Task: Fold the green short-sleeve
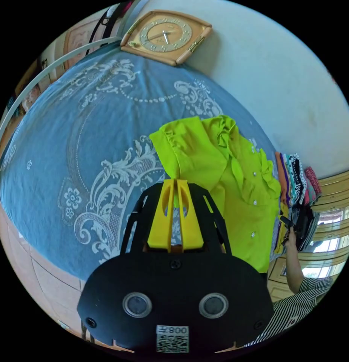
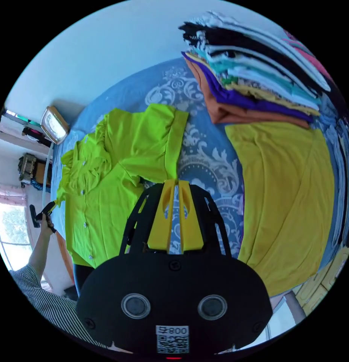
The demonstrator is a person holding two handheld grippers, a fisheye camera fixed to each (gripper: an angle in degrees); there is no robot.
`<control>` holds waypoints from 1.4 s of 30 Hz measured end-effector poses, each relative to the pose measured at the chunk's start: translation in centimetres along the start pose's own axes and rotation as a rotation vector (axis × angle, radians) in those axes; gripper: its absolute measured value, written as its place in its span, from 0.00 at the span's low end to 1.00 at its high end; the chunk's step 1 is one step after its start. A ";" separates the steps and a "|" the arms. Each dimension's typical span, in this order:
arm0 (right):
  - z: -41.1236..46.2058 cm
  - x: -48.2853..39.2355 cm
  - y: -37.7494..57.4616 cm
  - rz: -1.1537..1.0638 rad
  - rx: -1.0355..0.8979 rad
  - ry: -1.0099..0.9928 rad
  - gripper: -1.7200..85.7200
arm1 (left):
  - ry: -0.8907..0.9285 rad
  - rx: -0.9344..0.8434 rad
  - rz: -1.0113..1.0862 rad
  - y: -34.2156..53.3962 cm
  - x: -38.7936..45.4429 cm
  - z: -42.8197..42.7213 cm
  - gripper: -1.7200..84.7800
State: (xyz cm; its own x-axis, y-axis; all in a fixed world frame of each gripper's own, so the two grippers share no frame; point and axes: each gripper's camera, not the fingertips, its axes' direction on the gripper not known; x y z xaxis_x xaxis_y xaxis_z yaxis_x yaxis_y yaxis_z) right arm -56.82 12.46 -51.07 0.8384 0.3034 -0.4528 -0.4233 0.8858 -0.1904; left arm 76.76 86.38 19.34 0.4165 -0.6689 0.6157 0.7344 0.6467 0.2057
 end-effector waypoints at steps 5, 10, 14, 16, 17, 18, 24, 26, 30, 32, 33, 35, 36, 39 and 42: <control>-0.4 -0.8 -1.6 0.042 0.034 -0.015 0.03 | 0.005 0.004 -0.006 -1.7 1.7 -1.0 0.06; -3.7 -3.6 -7.3 -0.027 0.139 -0.002 0.05 | 0.019 0.101 0.041 -4.6 3.9 -4.1 0.10; -4.7 -7.1 -13.5 -0.100 0.171 0.047 0.08 | 0.042 0.093 0.078 -9.6 6.8 -4.3 0.10; -4.6 -9.8 -17.9 -0.151 0.161 0.091 0.09 | 0.032 0.078 0.116 -12.2 8.8 -4.0 0.11; -4.5 -10.5 -18.9 -0.165 0.155 0.100 0.09 | 0.029 0.063 0.150 -13.9 10.4 -3.6 0.11; -4.3 -11.8 -21.0 -0.185 0.145 0.115 0.09 | 0.028 0.056 0.165 -14.7 11.2 -3.4 0.11; -2.2 -16.3 -28.6 -0.228 0.063 0.209 0.08 | -0.061 -0.021 0.273 -21.5 18.3 -0.9 0.10; -1.1 -16.7 -30.0 -0.220 0.006 0.249 0.07 | -0.179 -0.068 0.283 -23.0 19.6 0.2 0.08; -2.8 -16.2 -31.3 -0.188 0.033 0.184 0.03 | -0.127 -0.041 0.235 -24.2 19.6 -0.9 0.06; -4.4 -16.4 -31.8 -0.155 0.045 0.164 0.03 | -0.078 -0.001 0.177 -24.4 19.7 -2.3 0.07; -5.8 -17.5 -31.8 -0.160 0.087 0.169 0.04 | -0.065 0.015 0.180 -24.4 19.9 -2.7 0.07; -7.9 -20.8 -31.6 -0.219 0.147 0.128 0.05 | -0.011 0.093 0.188 -24.0 21.1 -4.5 0.07; -9.0 -23.9 -31.4 -0.282 0.185 0.081 0.06 | 0.014 0.109 0.193 -23.9 21.5 -4.8 0.08; -9.4 -34.1 -31.0 -0.508 0.212 0.060 0.08 | 0.133 0.135 0.245 -23.7 24.5 -5.3 0.09; -7.5 -43.3 -31.4 -0.698 0.180 0.134 0.10 | 0.230 0.117 0.326 -24.0 28.7 -4.9 0.10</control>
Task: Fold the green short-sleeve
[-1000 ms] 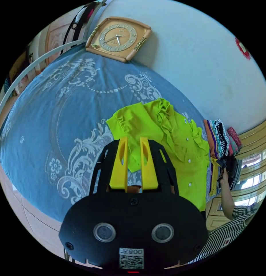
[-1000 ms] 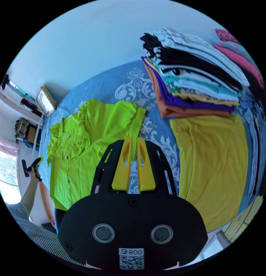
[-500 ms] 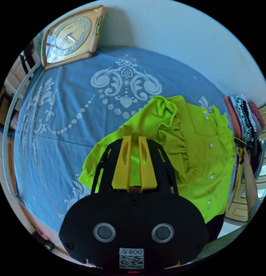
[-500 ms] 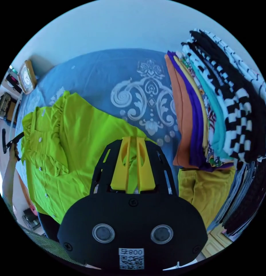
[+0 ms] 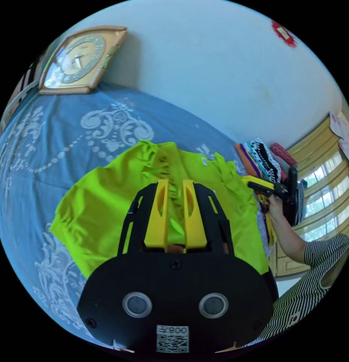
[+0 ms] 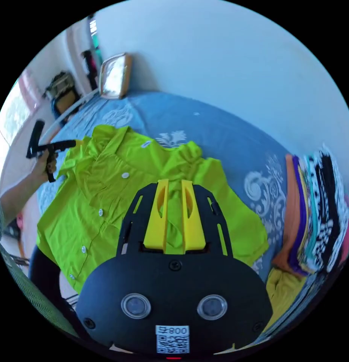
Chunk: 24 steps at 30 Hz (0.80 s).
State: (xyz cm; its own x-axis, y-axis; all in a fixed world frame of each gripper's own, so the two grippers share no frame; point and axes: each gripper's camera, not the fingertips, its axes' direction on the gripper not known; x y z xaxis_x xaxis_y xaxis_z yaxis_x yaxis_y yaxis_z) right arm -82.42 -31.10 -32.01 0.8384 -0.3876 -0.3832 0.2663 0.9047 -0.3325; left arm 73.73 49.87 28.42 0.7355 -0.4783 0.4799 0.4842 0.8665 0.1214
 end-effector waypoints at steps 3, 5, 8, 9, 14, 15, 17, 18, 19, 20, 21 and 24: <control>2.1 -4.0 -4.1 -0.094 -0.076 0.071 0.11 | 0.090 -0.042 0.085 -1.8 4.1 2.2 0.10; 3.1 -4.8 -5.5 -0.116 -0.122 0.065 0.11 | 0.128 -0.077 0.145 -3.1 7.0 4.2 0.10; 3.2 -4.9 -6.6 -0.109 -0.155 0.064 0.10 | 0.172 -0.117 0.181 -4.5 9.9 6.5 0.10; 2.4 -4.6 -7.0 -0.090 -0.146 0.063 0.08 | 0.182 -0.120 0.183 -4.7 10.3 6.9 0.10; 0.2 -3.2 -8.5 -0.051 -0.149 0.070 0.03 | 0.244 -0.109 0.171 -7.4 13.6 9.0 0.09; -0.4 -2.8 -8.8 -0.042 -0.148 0.070 0.03 | 0.248 -0.106 0.167 -7.7 13.9 9.2 0.09; -2.0 -2.1 -9.1 -0.008 -0.122 0.048 0.03 | 0.273 -0.098 0.158 -9.2 15.2 9.8 0.09; -3.7 -1.2 -9.3 0.027 -0.080 0.015 0.02 | 0.279 -0.095 0.159 -9.6 15.6 10.0 0.09; -5.5 -0.1 -9.3 0.067 -0.034 -0.018 0.02 | 0.286 -0.091 0.165 -10.4 16.5 10.4 0.09; -6.3 0.6 -9.2 0.089 -0.014 -0.032 0.02 | 0.291 -0.094 0.175 -11.4 17.5 11.0 0.09; -7.7 2.0 -9.1 0.135 0.011 -0.069 0.02 | 0.291 -0.097 0.180 -11.9 18.0 11.3 0.09; -11.0 5.7 -8.1 0.250 0.089 -0.177 0.03 | 0.311 -0.102 0.203 -14.4 20.6 13.2 0.09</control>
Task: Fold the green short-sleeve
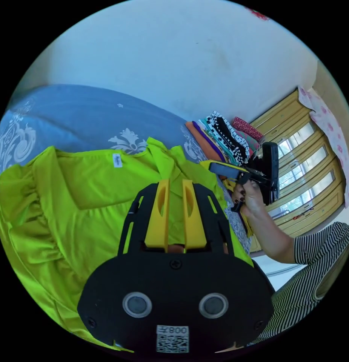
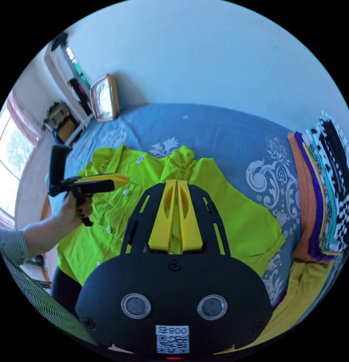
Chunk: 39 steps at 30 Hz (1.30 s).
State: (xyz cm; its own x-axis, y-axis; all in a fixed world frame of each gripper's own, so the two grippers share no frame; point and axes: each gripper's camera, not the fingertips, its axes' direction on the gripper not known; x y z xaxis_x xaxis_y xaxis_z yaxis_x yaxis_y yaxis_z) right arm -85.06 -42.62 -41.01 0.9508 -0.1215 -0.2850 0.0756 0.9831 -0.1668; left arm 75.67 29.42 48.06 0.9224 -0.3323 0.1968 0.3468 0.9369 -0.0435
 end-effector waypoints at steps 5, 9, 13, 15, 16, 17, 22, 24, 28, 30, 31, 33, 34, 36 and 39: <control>-2.8 0.8 0.7 0.018 0.012 -0.087 0.05 | -0.095 -0.059 -0.045 -4.7 1.4 4.4 0.10; -1.7 -6.3 1.3 -0.226 -0.090 0.039 0.12 | -0.029 -0.042 -0.096 -5.5 1.2 4.9 0.10; -0.1 -12.7 2.9 -0.467 -0.142 0.246 0.13 | 0.051 -0.040 -0.181 -5.7 0.3 5.3 0.10; 0.5 -14.1 3.2 -0.513 -0.154 0.314 0.12 | 0.083 -0.041 -0.211 -6.0 0.0 5.8 0.11; 0.9 -14.8 3.4 -0.534 -0.158 0.360 0.09 | 0.094 -0.046 -0.218 -6.2 0.0 6.2 0.11; 1.1 -15.0 3.5 -0.537 -0.161 0.386 0.08 | 0.100 -0.051 -0.221 -6.5 0.1 6.6 0.11; 0.6 -15.8 4.1 -0.507 -0.133 0.465 0.03 | 0.130 -0.044 -0.231 -7.6 0.4 7.7 0.11; -0.4 -15.4 4.1 -0.471 -0.119 0.422 0.03 | 0.131 -0.038 -0.234 -7.9 0.5 8.0 0.11; -2.5 -15.1 5.1 -0.452 -0.075 0.340 0.05 | 0.156 -0.049 -0.255 -8.7 0.2 9.0 0.12; -2.6 -15.4 5.9 -0.479 -0.071 0.355 0.09 | 0.175 -0.068 -0.258 -9.2 0.2 9.7 0.12; -2.4 -15.7 6.4 -0.505 -0.085 0.365 0.12 | 0.184 -0.084 -0.262 -9.4 0.2 10.3 0.12; -1.6 -16.2 7.3 -0.557 -0.107 0.382 0.13 | 0.194 -0.089 -0.264 -9.7 0.2 10.9 0.12; -0.8 -16.4 8.0 -0.585 -0.122 0.402 0.12 | 0.201 -0.089 -0.268 -9.9 0.2 11.2 0.12; 0.3 -16.3 8.7 -0.609 -0.143 0.436 0.11 | 0.219 -0.092 -0.281 -10.2 0.0 11.7 0.12; 1.2 -14.9 9.4 -0.565 -0.136 0.493 0.05 | 0.260 -0.093 -0.292 -10.5 -0.3 12.3 0.11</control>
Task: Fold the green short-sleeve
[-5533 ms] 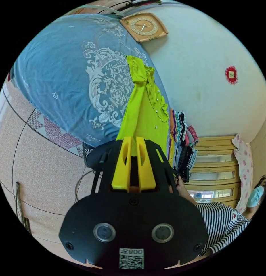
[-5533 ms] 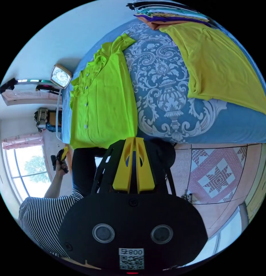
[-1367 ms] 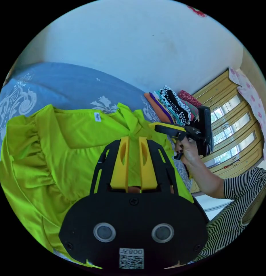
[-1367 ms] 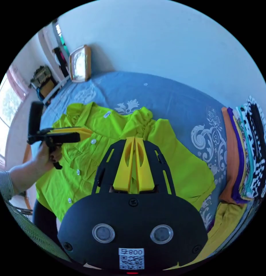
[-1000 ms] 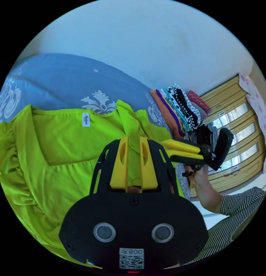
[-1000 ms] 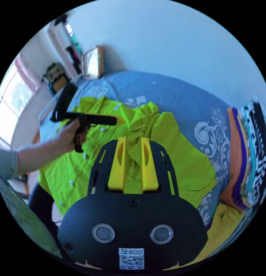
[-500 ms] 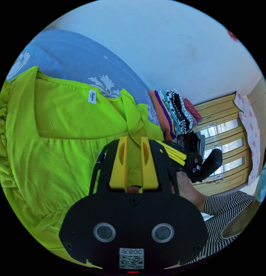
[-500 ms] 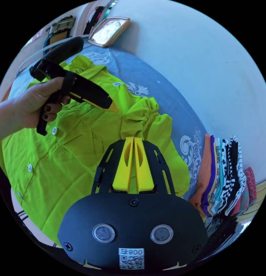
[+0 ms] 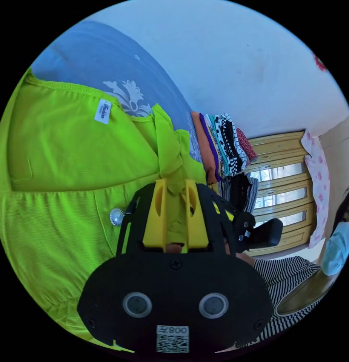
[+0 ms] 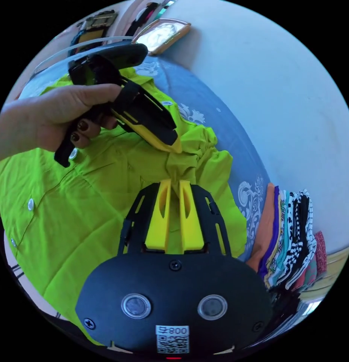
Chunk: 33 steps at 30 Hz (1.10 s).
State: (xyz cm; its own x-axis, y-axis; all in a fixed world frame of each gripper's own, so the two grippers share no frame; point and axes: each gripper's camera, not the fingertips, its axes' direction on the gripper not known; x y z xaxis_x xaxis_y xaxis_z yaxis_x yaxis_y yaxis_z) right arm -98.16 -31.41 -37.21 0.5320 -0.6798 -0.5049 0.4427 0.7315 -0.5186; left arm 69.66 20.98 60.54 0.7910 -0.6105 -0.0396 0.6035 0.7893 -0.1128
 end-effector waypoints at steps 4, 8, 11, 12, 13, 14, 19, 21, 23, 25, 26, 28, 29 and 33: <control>0.9 2.5 2.3 0.140 0.025 -0.055 0.03 | 0.011 0.026 0.025 -0.1 0.4 -0.1 0.11; 1.3 6.0 5.6 0.308 0.098 -0.202 0.03 | -0.020 0.138 0.043 0.7 0.4 -1.9 0.11; 2.0 9.2 9.1 0.458 0.186 -0.382 0.02 | -0.043 0.177 -0.001 1.1 -0.7 -2.4 0.11; 2.6 10.2 10.4 0.507 0.214 -0.443 0.03 | -0.030 0.176 -0.014 1.1 -1.1 -2.3 0.11; 3.3 11.0 11.6 0.552 0.226 -0.488 0.03 | 0.000 0.169 -0.031 1.0 -1.7 -2.0 0.10; 3.7 11.3 12.2 0.573 0.234 -0.508 0.03 | 0.019 0.161 -0.039 0.9 -2.0 -1.6 0.10; 7.2 13.1 17.3 0.702 0.254 -0.617 0.03 | 0.057 0.149 0.013 -0.5 -1.3 0.0 0.09; 8.3 13.5 18.9 0.732 0.240 -0.627 0.03 | 0.056 0.124 0.043 -1.3 -0.8 1.0 0.09; 9.4 13.7 20.6 0.763 0.230 -0.656 0.03 | 0.015 0.056 0.073 -2.1 -0.3 2.8 0.09; 10.5 13.7 22.6 0.788 0.233 -0.694 0.03 | -0.030 -0.003 0.102 -2.3 -0.1 4.3 0.09; 10.6 13.7 23.1 0.796 0.231 -0.694 0.02 | -0.055 -0.049 0.110 -2.2 -0.1 5.2 0.09; 10.9 13.4 24.5 0.809 0.225 -0.683 0.02 | -0.078 -0.088 0.131 -1.6 -0.1 5.9 0.09; 11.0 13.3 24.7 0.808 0.220 -0.679 0.02 | -0.089 -0.090 0.144 -0.9 -0.1 5.8 0.09; 10.5 12.5 24.5 0.762 0.206 -0.627 0.02 | -0.053 -0.049 0.192 2.3 -0.2 3.6 0.09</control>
State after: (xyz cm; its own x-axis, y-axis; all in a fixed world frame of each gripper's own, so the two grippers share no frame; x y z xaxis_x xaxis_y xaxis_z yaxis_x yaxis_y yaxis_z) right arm -73.04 -21.42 -48.97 0.9827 0.0798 -0.1669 -0.0892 0.9948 -0.0493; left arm 71.31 23.16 63.82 0.8961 -0.4437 -0.0130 0.4365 0.8861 -0.1561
